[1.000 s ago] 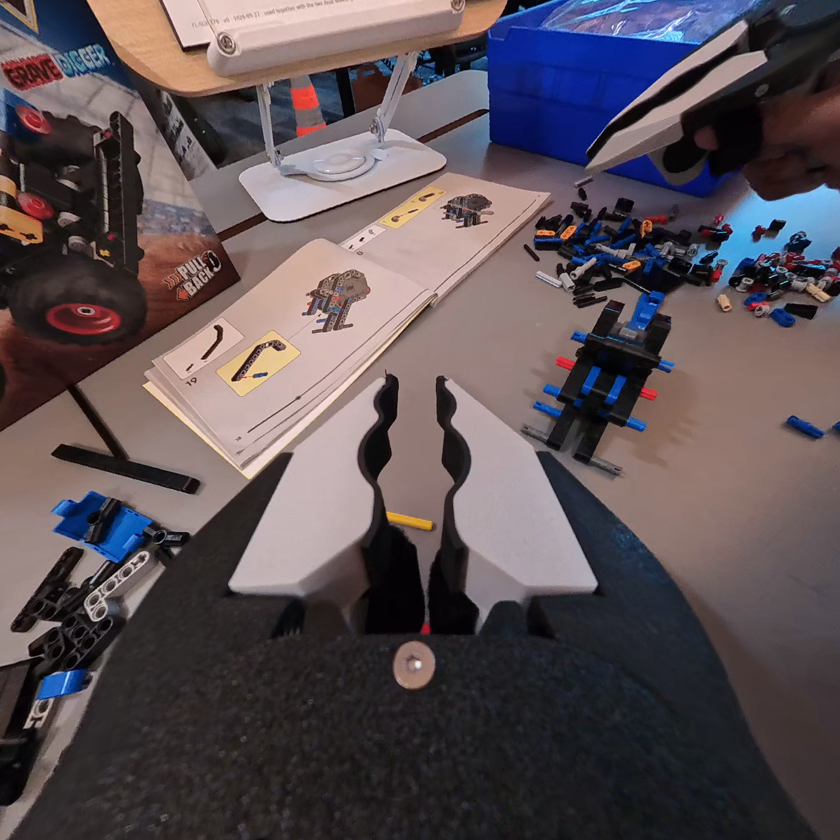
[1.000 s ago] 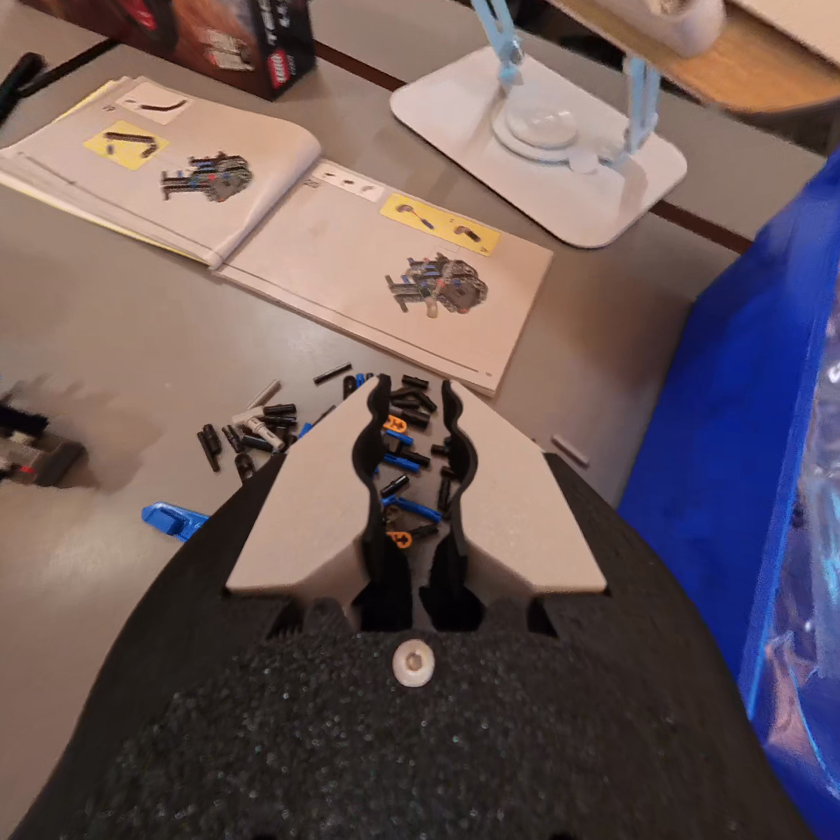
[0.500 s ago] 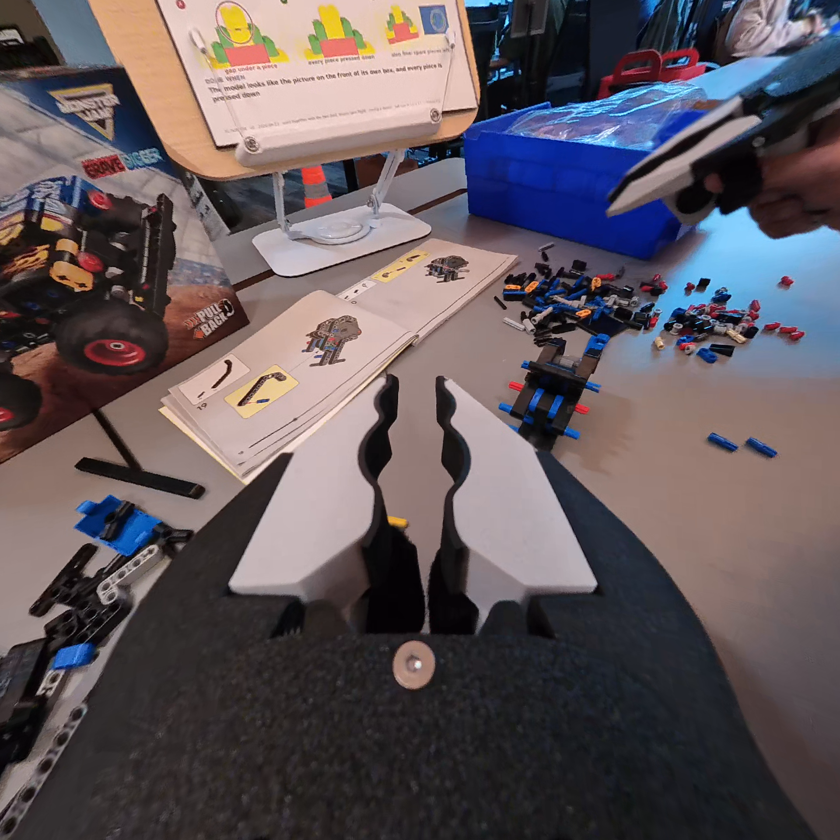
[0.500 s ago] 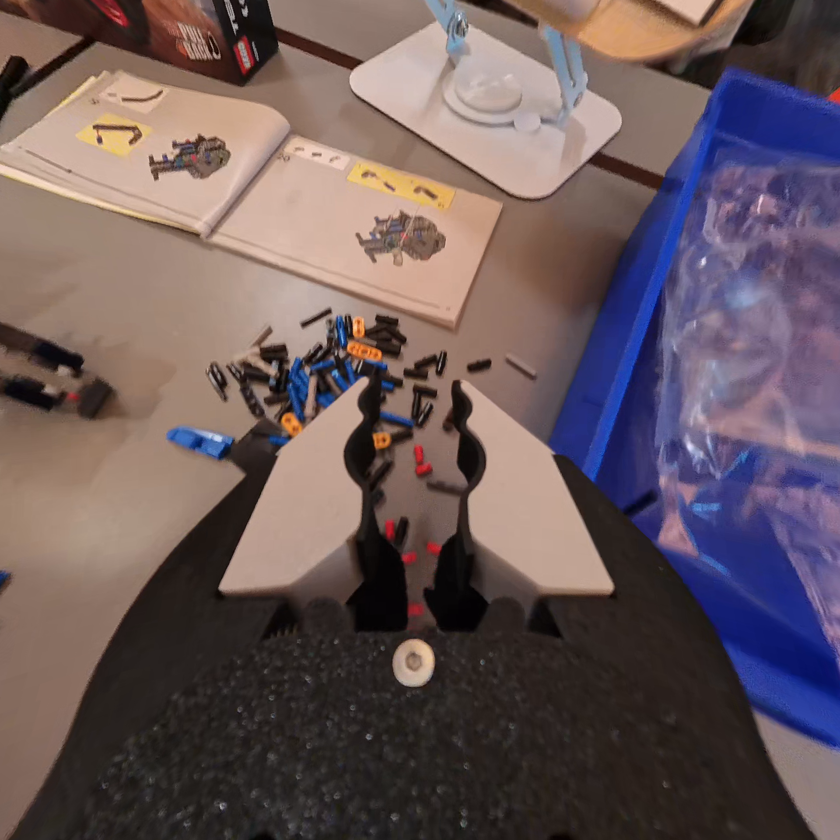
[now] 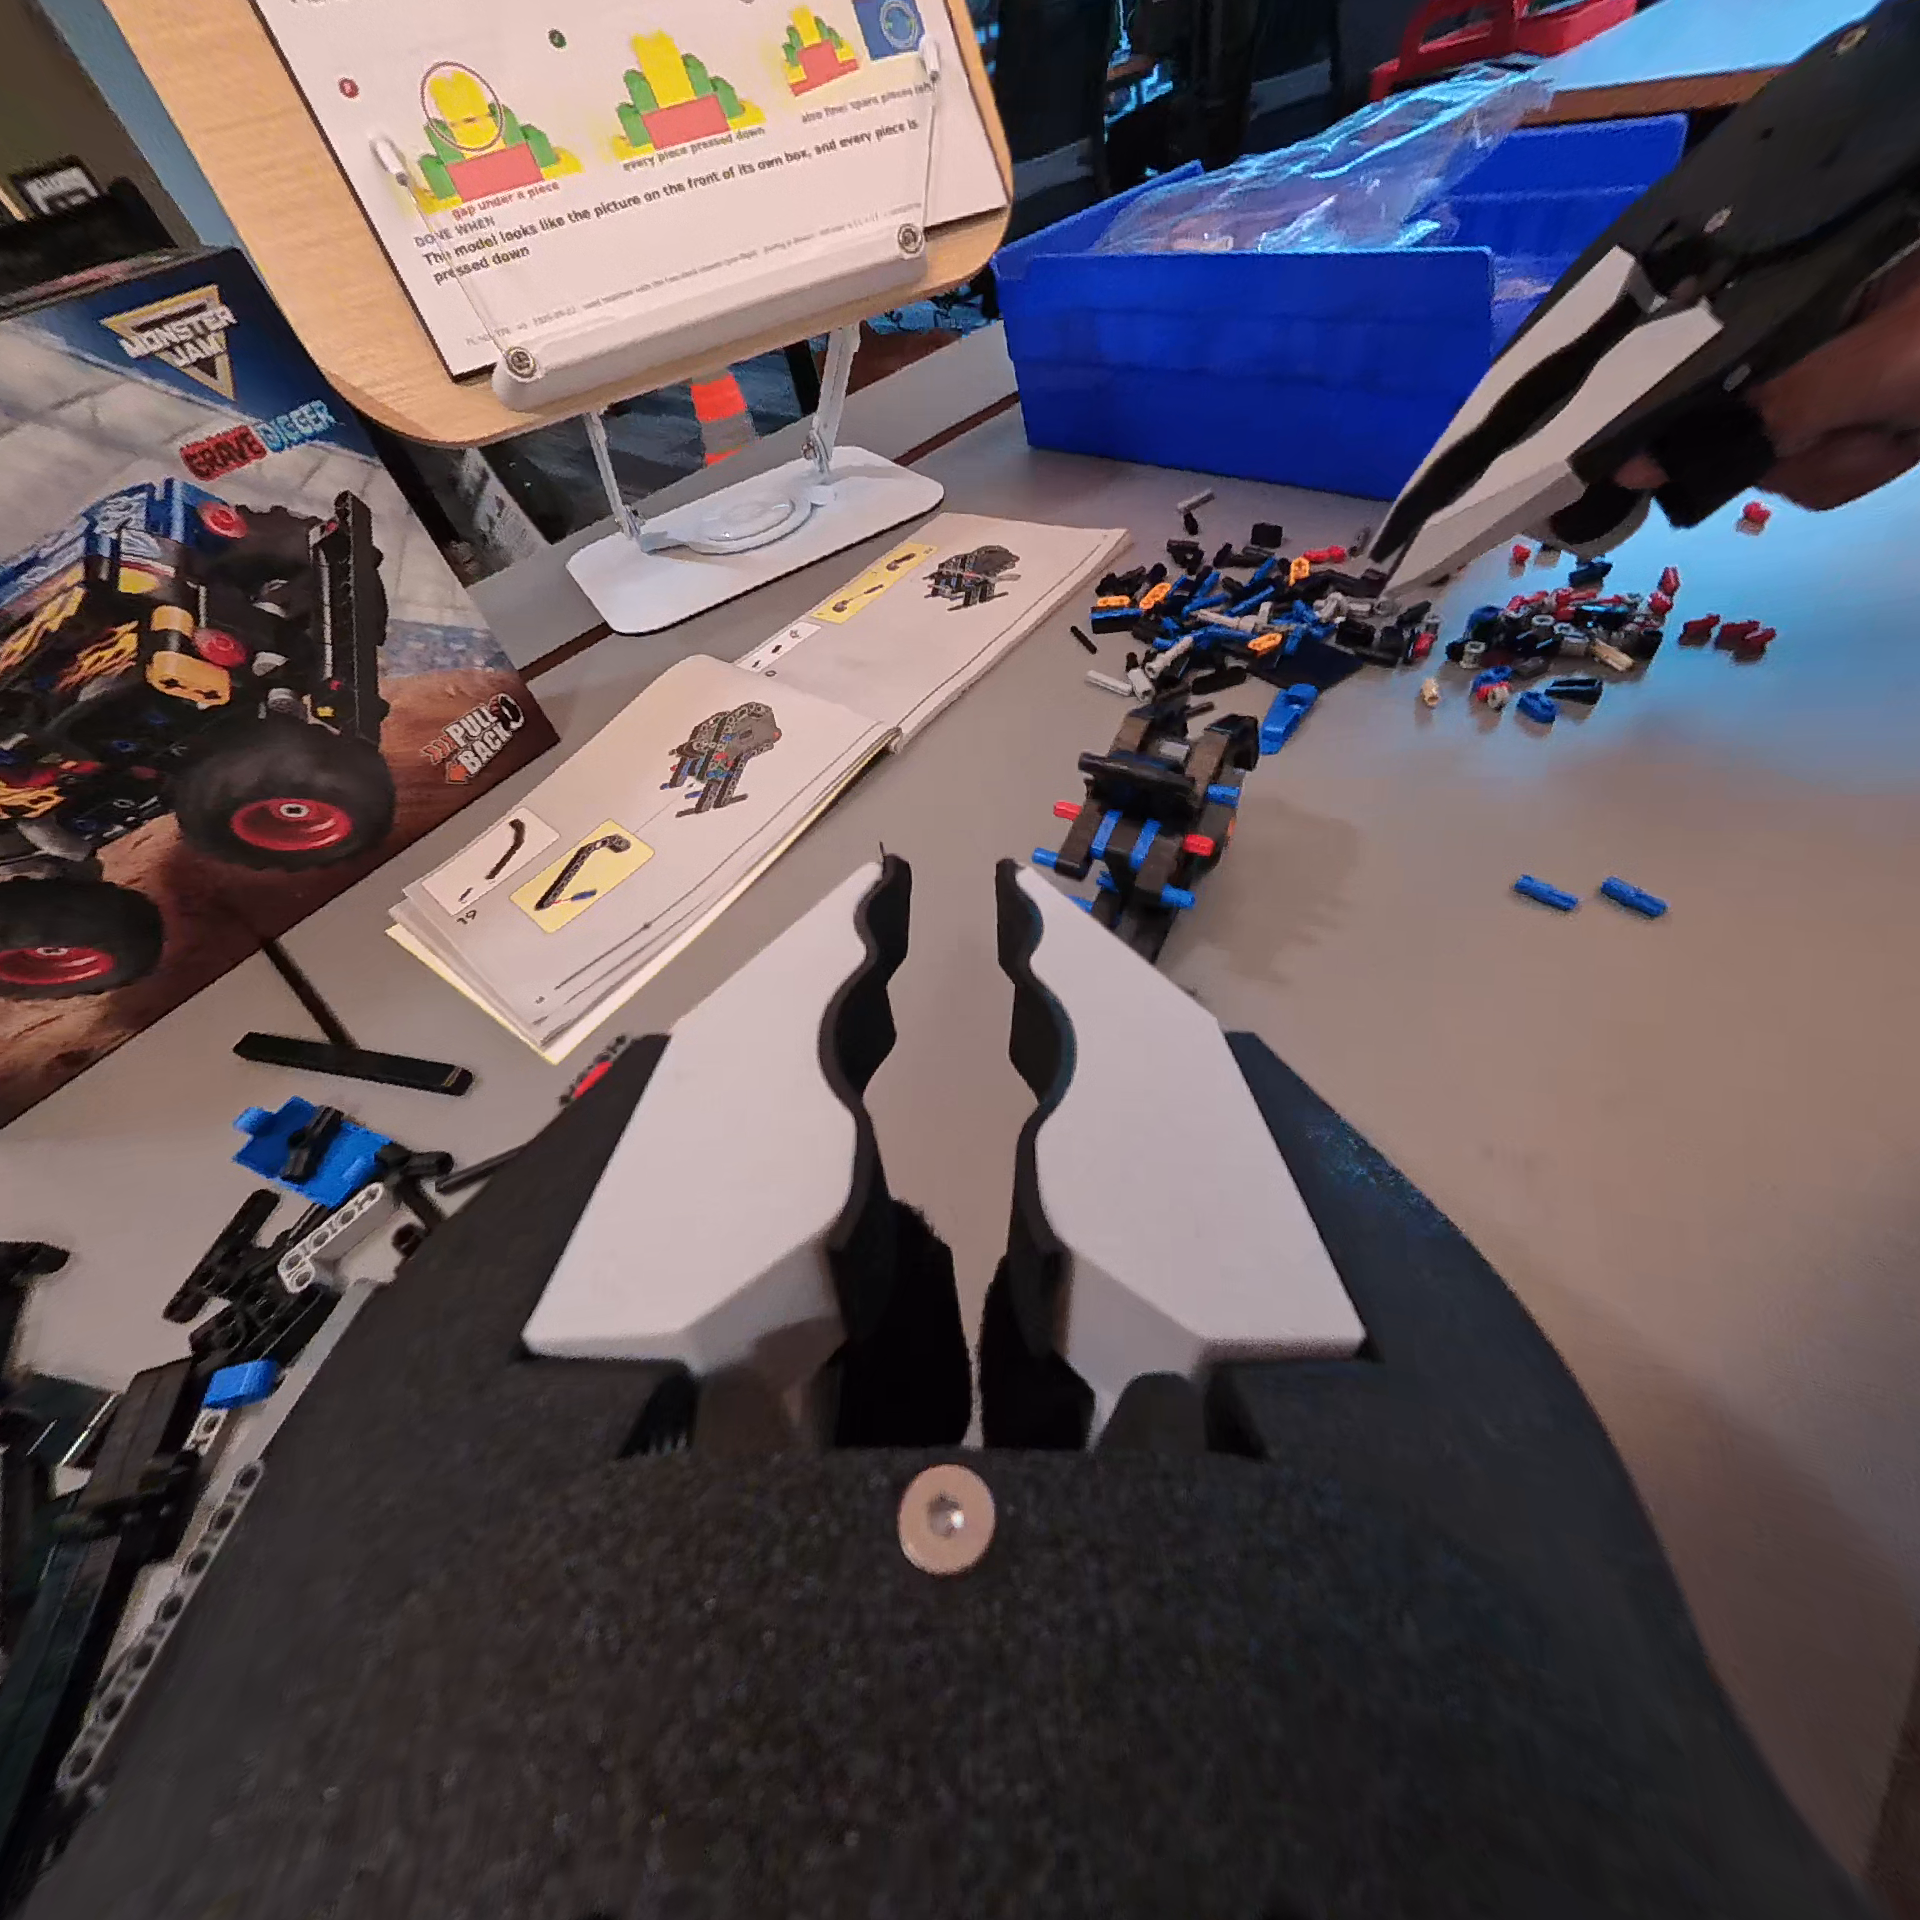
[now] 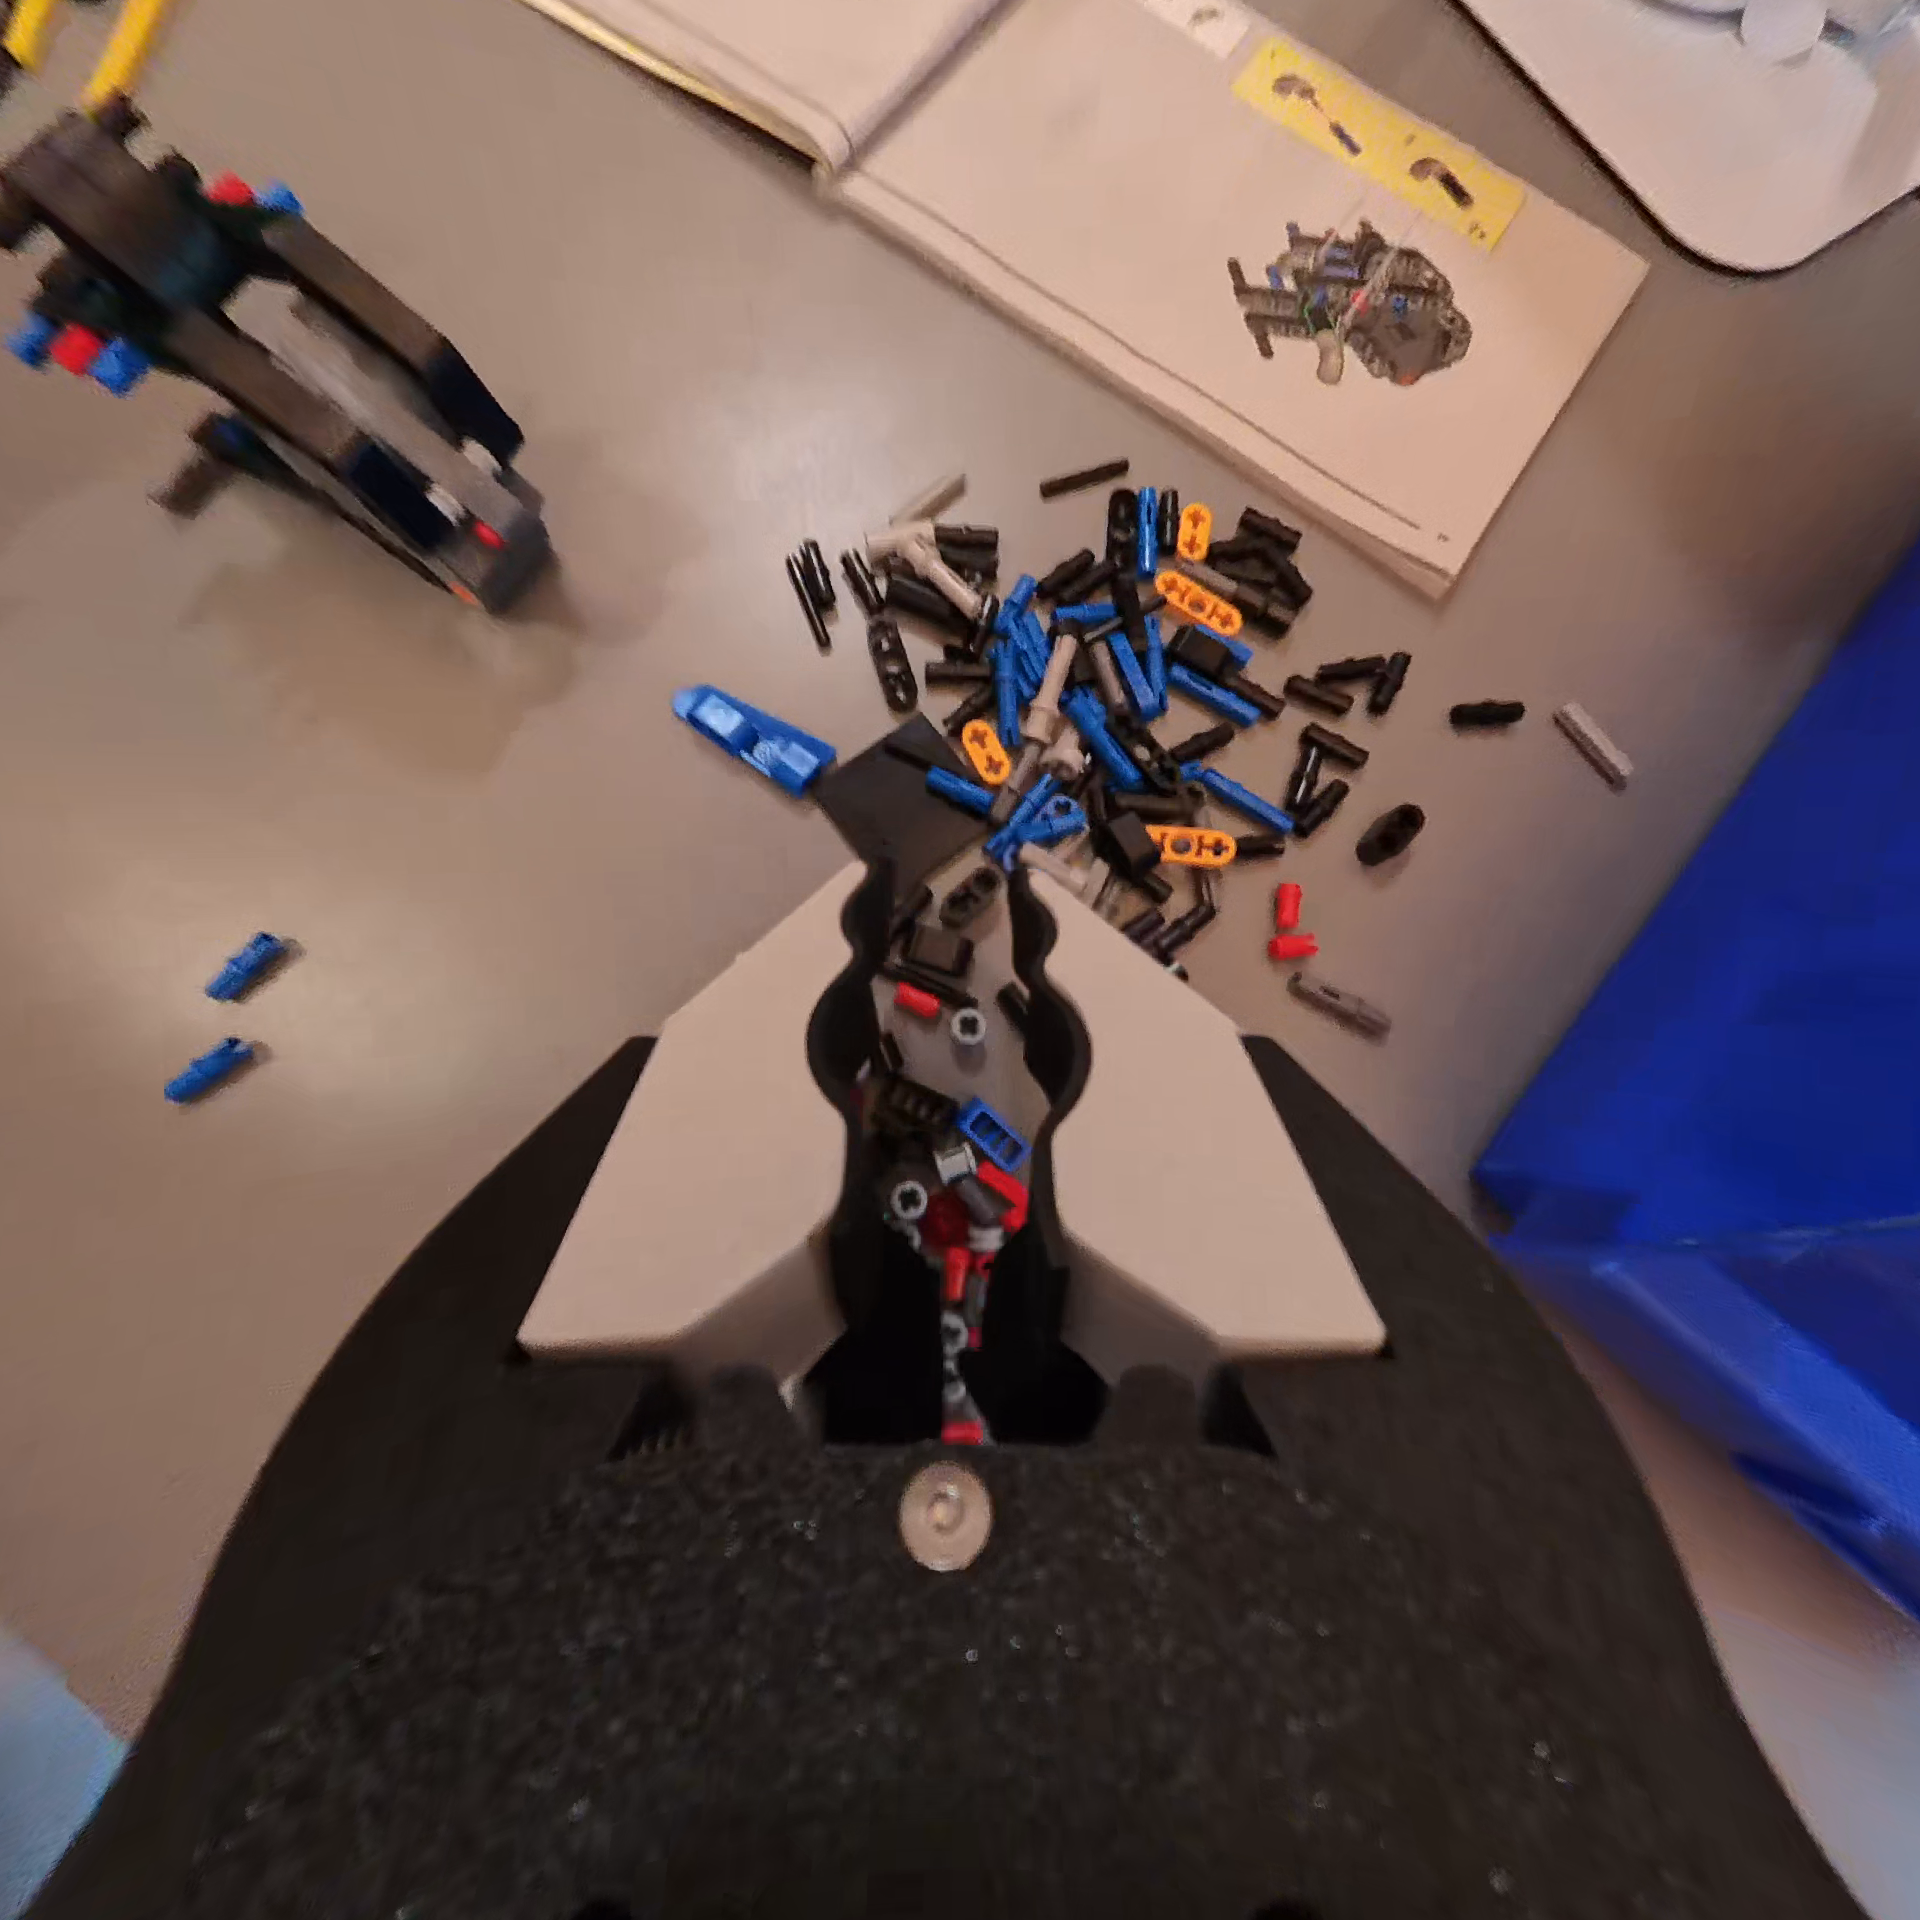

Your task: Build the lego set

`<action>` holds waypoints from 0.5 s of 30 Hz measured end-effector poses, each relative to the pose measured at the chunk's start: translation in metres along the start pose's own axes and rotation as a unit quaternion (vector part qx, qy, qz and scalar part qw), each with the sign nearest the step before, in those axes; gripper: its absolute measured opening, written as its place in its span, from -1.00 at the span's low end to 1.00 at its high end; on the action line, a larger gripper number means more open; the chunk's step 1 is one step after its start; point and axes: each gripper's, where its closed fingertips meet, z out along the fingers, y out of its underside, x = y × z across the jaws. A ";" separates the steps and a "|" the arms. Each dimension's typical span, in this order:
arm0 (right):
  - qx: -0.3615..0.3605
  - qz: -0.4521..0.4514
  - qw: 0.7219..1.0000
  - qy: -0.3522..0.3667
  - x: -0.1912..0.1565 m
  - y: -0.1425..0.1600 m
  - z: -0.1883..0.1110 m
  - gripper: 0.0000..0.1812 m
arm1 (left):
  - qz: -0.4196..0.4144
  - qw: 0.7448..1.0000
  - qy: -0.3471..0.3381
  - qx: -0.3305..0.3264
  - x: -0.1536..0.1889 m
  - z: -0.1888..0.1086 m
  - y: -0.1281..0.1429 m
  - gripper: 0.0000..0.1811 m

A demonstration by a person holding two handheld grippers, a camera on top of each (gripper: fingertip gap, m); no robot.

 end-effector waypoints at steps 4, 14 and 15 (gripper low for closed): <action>0.001 0.014 1.000 0.012 -0.001 0.013 -0.005 -0.76 | -0.005 1.000 -0.007 -0.005 0.005 -0.008 0.006 -0.84; 0.007 0.031 0.999 0.039 0.013 0.017 -0.004 -0.76 | 0.014 1.000 -0.007 -0.012 0.012 -0.014 0.005 -0.84; 0.004 0.028 0.999 0.041 0.014 0.018 -0.004 -0.76 | 0.014 1.000 -0.008 -0.012 0.012 -0.014 0.005 -0.84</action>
